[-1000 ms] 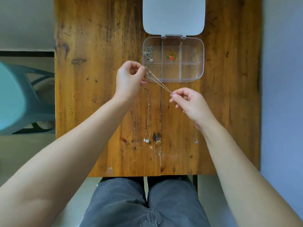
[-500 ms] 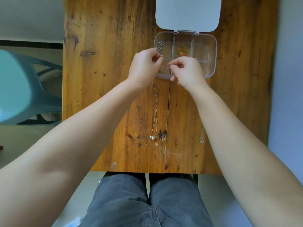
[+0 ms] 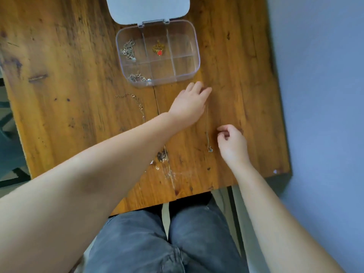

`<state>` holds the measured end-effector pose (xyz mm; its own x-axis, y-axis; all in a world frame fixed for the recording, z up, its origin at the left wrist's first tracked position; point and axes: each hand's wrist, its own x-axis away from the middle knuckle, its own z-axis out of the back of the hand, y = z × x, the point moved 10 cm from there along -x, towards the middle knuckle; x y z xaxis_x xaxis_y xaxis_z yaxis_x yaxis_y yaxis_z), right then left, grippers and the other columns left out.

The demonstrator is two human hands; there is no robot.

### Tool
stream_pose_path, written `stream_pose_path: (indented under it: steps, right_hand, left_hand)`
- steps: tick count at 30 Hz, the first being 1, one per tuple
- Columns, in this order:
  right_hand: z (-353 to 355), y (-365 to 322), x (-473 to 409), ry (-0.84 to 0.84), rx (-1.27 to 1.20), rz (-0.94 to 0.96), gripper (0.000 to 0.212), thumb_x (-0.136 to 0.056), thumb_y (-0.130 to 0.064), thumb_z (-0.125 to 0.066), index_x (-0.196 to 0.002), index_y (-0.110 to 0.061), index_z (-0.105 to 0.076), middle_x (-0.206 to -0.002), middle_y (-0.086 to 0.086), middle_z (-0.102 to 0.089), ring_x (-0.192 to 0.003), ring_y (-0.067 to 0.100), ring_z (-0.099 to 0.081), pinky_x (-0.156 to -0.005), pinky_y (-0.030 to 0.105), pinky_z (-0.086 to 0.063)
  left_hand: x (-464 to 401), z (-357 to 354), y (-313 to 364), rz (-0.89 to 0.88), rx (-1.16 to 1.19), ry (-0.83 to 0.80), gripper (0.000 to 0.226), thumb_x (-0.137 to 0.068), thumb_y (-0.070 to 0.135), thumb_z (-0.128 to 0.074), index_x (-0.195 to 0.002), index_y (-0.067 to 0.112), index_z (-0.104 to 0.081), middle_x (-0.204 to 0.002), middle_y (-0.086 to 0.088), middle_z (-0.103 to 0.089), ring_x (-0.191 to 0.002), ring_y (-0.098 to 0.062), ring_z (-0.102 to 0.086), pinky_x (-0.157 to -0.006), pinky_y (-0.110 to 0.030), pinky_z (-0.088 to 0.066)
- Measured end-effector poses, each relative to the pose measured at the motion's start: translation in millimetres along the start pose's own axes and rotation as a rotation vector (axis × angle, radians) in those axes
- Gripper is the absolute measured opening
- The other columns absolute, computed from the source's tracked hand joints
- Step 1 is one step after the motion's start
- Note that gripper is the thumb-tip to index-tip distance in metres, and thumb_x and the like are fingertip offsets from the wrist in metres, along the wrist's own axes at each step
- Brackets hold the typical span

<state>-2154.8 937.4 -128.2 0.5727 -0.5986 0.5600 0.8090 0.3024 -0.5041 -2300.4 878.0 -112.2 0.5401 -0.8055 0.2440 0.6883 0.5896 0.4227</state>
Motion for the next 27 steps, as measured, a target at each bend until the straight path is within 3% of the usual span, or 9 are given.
stream_pose_path:
  steps: [6,9,12,15,19,22,24,27]
  right_hand:
    - [0.2,-25.8,-11.9,0.085,0.002,0.127,0.022,-0.096,-0.015,-0.047,-0.115,-0.014,-0.059,-0.116,0.006,-0.059,-0.091,0.012,-0.055,-0.069,0.010,-0.037]
    - [0.1,-44.7,-19.9,0.109,0.041,0.187,0.030,-0.095,-0.018,-0.051,-0.124,-0.013,-0.055,-0.124,0.007,-0.054,-0.103,0.020,-0.057,-0.077,0.018,-0.043]
    - [-7.1,-67.0,-24.7,0.073,0.099,0.298,0.041,-0.092,-0.025,-0.057,-0.130,-0.011,-0.049,-0.132,0.009,-0.048,-0.119,0.024,-0.046,-0.093,0.031,-0.044]
    - [-13.6,-81.9,-27.9,0.001,0.061,0.359,0.025,-0.092,-0.025,-0.057,-0.110,-0.009,-0.061,-0.125,0.007,-0.053,-0.116,0.025,-0.047,-0.089,0.028,-0.039]
    - [4.2,-87.1,-32.1,-0.061,-0.226,0.266,0.013,-0.094,-0.025,-0.055,-0.097,-0.017,-0.064,-0.100,-0.001,-0.065,-0.092,0.014,-0.061,-0.070,0.013,-0.044]
    - [21.4,-108.0,-35.7,-0.090,-0.542,0.190,0.012,-0.094,-0.023,-0.054,-0.093,-0.018,-0.064,-0.097,-0.002,-0.070,-0.092,0.011,-0.068,-0.083,0.022,-0.055]
    - [26.5,-137.8,-38.7,-0.100,-0.656,0.230,0.010,-0.095,-0.020,-0.053,-0.096,-0.016,-0.062,-0.101,0.000,-0.070,-0.093,0.009,-0.070,-0.084,0.025,-0.057]
    - [21.3,-188.1,-43.5,-0.085,-0.517,0.367,0.015,-0.097,-0.017,-0.050,-0.102,-0.010,-0.062,-0.099,0.002,-0.070,-0.089,0.008,-0.071,-0.079,0.022,-0.058]
  left_hand:
    - [-20.7,6.7,0.3,-0.014,-0.168,0.028,0.016,-0.093,0.003,-0.046,-0.107,0.001,-0.053,-0.110,-0.018,-0.052,-0.096,-0.033,-0.050,-0.067,-0.037,-0.042]
    - [-14.2,7.5,-3.8,-0.021,-0.100,0.010,0.016,-0.094,0.010,-0.045,-0.104,0.003,-0.056,-0.107,-0.015,-0.054,-0.095,-0.030,-0.052,-0.070,-0.036,-0.047]
    - [-1.2,26.8,-10.9,0.062,0.247,0.117,0.007,-0.087,0.011,-0.054,-0.089,0.005,-0.058,-0.095,-0.011,-0.056,-0.082,-0.022,-0.053,-0.068,-0.029,-0.047]
    - [16.8,56.5,-28.6,0.230,0.572,0.299,0.004,-0.083,0.008,-0.056,-0.079,0.009,-0.055,-0.086,-0.007,-0.057,-0.075,-0.017,-0.054,-0.065,-0.021,-0.043]
    - [40.6,75.2,-70.3,0.501,1.094,0.457,0.012,-0.088,0.009,-0.049,-0.077,0.012,-0.054,-0.088,-0.007,-0.070,-0.077,-0.013,-0.066,-0.072,-0.027,-0.055]
    - [51.5,71.8,-99.4,0.664,1.587,0.562,0.014,-0.090,0.002,-0.044,-0.084,0.004,-0.057,-0.082,-0.009,-0.070,-0.076,-0.017,-0.071,-0.069,-0.027,-0.058]
    - [56.2,71.0,-116.5,0.745,1.739,0.646,0.014,-0.087,-0.003,-0.044,-0.087,0.000,-0.058,-0.080,-0.011,-0.069,-0.075,-0.019,-0.073,-0.067,-0.026,-0.058]
    - [55.9,68.3,-131.8,0.833,1.814,0.691,0.016,-0.084,-0.006,-0.045,-0.092,-0.004,-0.060,-0.081,-0.014,-0.069,-0.072,-0.020,-0.073,-0.064,-0.027,-0.059]
